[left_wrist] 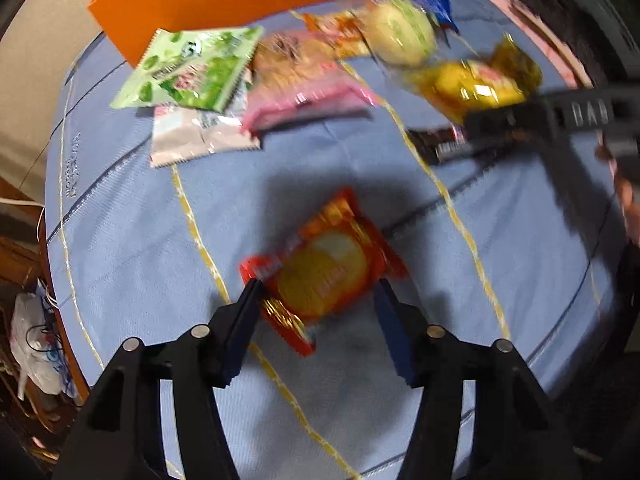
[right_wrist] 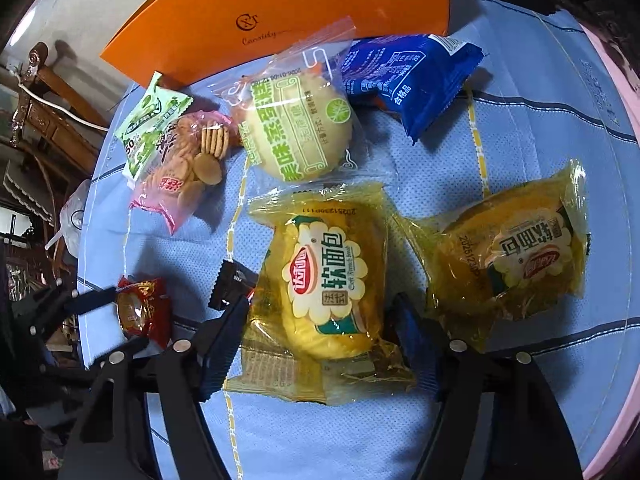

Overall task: Organize snacks
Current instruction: 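Grasp the yellow bread pack with the right tool while the left tool holds the red pack, then carry both packs into the orange box and open both tools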

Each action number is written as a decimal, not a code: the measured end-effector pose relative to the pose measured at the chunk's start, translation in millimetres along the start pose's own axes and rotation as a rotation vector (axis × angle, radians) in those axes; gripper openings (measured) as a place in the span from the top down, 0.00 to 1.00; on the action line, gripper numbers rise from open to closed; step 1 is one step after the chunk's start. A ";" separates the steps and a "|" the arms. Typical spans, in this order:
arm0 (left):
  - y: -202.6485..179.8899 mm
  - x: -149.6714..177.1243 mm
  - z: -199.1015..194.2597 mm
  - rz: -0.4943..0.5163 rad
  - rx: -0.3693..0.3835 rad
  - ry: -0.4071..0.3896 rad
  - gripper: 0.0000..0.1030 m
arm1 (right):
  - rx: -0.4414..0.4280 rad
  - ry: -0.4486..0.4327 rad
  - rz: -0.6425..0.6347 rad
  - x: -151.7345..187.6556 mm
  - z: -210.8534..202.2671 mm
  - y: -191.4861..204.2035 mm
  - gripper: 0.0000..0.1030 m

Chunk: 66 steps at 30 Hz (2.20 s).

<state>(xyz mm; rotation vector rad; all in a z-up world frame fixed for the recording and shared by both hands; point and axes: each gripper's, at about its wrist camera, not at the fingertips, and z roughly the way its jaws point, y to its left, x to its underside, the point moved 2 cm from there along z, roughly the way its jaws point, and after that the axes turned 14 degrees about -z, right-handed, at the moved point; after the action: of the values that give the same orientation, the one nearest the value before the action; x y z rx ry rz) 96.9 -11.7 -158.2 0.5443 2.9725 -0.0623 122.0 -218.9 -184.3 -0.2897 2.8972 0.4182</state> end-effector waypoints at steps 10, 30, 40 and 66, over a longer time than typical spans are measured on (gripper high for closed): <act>-15.5 -9.9 3.2 0.078 -0.007 -0.014 0.45 | -0.012 0.002 0.003 -2.6 -0.9 4.4 0.27; 10.0 -14.7 -31.6 -0.215 0.113 -0.101 0.62 | -0.028 -0.135 -0.046 1.6 -38.5 19.8 0.43; 2.4 -37.4 -86.7 -0.327 0.209 -0.206 0.62 | -0.025 -0.249 -0.103 -4.7 -93.1 32.4 0.43; 34.4 -256.2 -125.5 -0.447 0.134 -0.352 0.61 | 0.100 -0.478 -0.113 -225.3 -144.3 -1.9 0.42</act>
<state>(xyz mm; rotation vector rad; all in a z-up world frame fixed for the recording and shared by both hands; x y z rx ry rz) 333.2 -61.7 -2.4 -0.1221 2.6899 -0.3580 314.7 -226.5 1.2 -0.2900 2.4122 0.2760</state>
